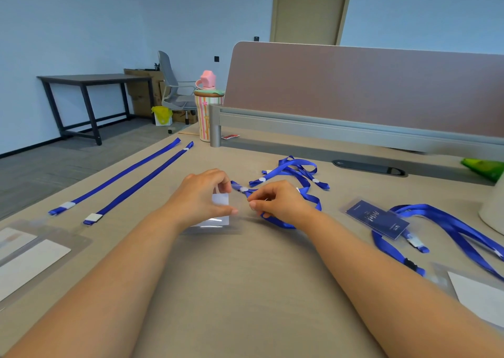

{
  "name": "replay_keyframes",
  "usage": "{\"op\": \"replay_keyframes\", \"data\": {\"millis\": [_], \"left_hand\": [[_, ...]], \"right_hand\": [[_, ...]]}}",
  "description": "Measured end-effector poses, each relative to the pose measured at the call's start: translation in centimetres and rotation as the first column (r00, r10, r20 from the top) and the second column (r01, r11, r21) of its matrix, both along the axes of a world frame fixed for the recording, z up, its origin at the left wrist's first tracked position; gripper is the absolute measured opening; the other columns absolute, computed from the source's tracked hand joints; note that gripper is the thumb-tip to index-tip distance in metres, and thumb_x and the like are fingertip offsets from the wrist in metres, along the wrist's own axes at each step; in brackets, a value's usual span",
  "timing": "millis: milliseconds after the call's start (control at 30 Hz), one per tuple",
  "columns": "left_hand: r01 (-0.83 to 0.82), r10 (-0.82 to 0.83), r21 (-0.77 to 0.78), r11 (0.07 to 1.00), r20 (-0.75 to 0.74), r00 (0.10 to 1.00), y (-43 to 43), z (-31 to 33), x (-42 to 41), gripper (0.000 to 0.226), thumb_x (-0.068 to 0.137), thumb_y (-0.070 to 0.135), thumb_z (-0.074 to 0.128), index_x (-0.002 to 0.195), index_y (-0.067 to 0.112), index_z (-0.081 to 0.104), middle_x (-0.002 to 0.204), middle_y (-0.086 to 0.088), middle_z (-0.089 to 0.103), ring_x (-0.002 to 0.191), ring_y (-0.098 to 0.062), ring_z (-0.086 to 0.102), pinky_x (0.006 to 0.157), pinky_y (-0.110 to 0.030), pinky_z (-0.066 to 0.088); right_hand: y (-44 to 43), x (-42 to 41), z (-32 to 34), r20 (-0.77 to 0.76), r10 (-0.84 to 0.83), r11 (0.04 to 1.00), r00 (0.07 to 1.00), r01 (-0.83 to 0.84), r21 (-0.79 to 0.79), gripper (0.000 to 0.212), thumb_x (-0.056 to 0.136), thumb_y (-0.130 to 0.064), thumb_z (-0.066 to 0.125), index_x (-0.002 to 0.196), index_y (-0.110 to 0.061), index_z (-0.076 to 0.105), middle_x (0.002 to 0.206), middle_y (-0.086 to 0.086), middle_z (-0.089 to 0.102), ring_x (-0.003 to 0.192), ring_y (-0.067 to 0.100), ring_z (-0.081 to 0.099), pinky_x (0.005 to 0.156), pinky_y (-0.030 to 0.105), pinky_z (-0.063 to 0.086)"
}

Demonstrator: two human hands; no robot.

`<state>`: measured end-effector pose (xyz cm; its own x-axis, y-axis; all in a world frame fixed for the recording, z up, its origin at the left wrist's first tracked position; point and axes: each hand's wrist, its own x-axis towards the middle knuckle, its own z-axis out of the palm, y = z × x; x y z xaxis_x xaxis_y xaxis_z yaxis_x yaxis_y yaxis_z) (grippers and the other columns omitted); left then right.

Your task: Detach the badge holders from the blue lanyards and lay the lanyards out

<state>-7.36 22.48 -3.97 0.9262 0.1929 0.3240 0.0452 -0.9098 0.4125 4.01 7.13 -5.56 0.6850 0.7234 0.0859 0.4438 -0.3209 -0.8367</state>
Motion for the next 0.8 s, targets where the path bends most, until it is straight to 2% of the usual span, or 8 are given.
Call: {"op": "replay_keyframes", "data": {"millis": [167,300,367,467,533,600,667,800], "left_hand": [[0.008,-0.007,-0.049,0.999,0.018,1.000,-0.08,-0.13,0.18,0.035,0.065,0.037,0.080,0.083,0.029,0.051,0.083,0.018,0.050,0.077,-0.004,0.048,0.065,-0.017,0.040],[0.011,-0.009,-0.044,0.999,0.038,0.999,-0.33,-0.11,0.24,0.037,0.064,0.038,0.081,0.086,0.024,0.054,0.082,0.017,0.050,0.077,-0.005,0.048,0.064,-0.016,0.040],[0.007,-0.006,-0.030,1.000,0.040,0.999,-0.49,-0.02,0.25,0.037,0.065,0.038,0.080,0.086,0.025,0.054,0.082,0.017,0.049,0.076,-0.005,0.047,0.065,-0.016,0.040],[0.002,-0.001,-0.024,1.000,0.036,0.999,-0.67,0.05,0.25,0.036,0.065,0.038,0.080,0.087,0.025,0.054,0.083,0.017,0.049,0.078,-0.006,0.047,0.069,-0.020,0.041],[-0.012,0.012,-0.016,1.000,0.037,0.999,-0.72,0.02,0.23,0.037,0.065,0.039,0.080,0.087,0.026,0.054,0.083,0.018,0.049,0.078,-0.005,0.047,0.070,-0.020,0.039],[-0.030,0.029,0.009,1.000,0.057,0.998,-0.68,-0.03,0.26,0.039,0.063,0.044,0.079,0.086,0.027,0.053,0.082,0.018,0.049,0.076,-0.003,0.046,0.071,-0.021,0.037],[-0.042,0.041,0.019,0.999,0.073,0.997,-0.74,0.03,0.22,0.039,0.063,0.045,0.079,0.085,0.028,0.052,0.081,0.018,0.048,0.075,-0.004,0.046,0.073,-0.023,0.036],[-0.040,0.039,0.024,0.999,0.059,0.997,-0.98,0.28,0.04,0.039,0.065,0.041,0.080,0.088,0.027,0.051,0.083,0.018,0.045,0.074,-0.003,0.044,0.070,-0.020,0.033]], "right_hand": [[0.01,-0.01,-0.05,-0.115,-0.010,0.995,0.993,0.021,0.098,0.017,0.083,-0.003,0.065,0.099,-0.003,0.070,0.075,0.004,0.062,0.062,0.008,0.057,0.055,0.009,0.048],[0.18,-0.20,0.19,-0.076,0.002,0.993,0.997,0.007,0.119,0.014,0.082,-0.004,0.067,0.095,-0.005,0.071,0.069,-0.005,0.062,0.061,0.006,0.057,0.058,0.012,0.049],[0.30,-0.42,0.23,-0.026,-0.008,0.994,1.000,0.010,0.107,0.012,0.082,-0.006,0.067,0.093,-0.007,0.070,0.069,-0.004,0.062,0.058,0.006,0.059,0.057,0.013,0.051],[0.38,-0.47,0.17,-0.011,-0.048,0.988,0.999,0.049,0.146,0.007,0.082,-0.005,0.067,0.087,-0.009,0.070,0.074,0.000,0.065,0.063,0.010,0.066,0.065,0.019,0.057],[0.35,-0.48,0.15,0.018,-0.049,0.988,0.999,0.045,0.148,0.009,0.080,-0.004,0.068,0.086,-0.010,0.071,0.073,-0.002,0.066,0.065,0.006,0.066,0.067,0.016,0.055],[0.36,-0.62,0.20,0.097,-0.031,0.994,0.995,0.020,0.110,0.013,0.078,-0.006,0.071,0.090,-0.009,0.073,0.071,-0.008,0.065,0.062,-0.005,0.059,0.063,0.007,0.047],[0.38,-0.84,0.28,0.138,-0.019,0.997,0.990,0.008,0.078,0.015,0.077,-0.009,0.073,0.091,-0.011,0.073,0.070,-0.011,0.064,0.061,-0.005,0.056,0.060,0.005,0.043],[0.47,-0.86,0.27,0.039,-0.001,0.988,0.999,-0.005,0.156,0.011,0.077,-0.003,0.071,0.087,-0.006,0.072,0.068,-0.004,0.065,0.055,-0.006,0.061,0.061,0.006,0.048]]}}
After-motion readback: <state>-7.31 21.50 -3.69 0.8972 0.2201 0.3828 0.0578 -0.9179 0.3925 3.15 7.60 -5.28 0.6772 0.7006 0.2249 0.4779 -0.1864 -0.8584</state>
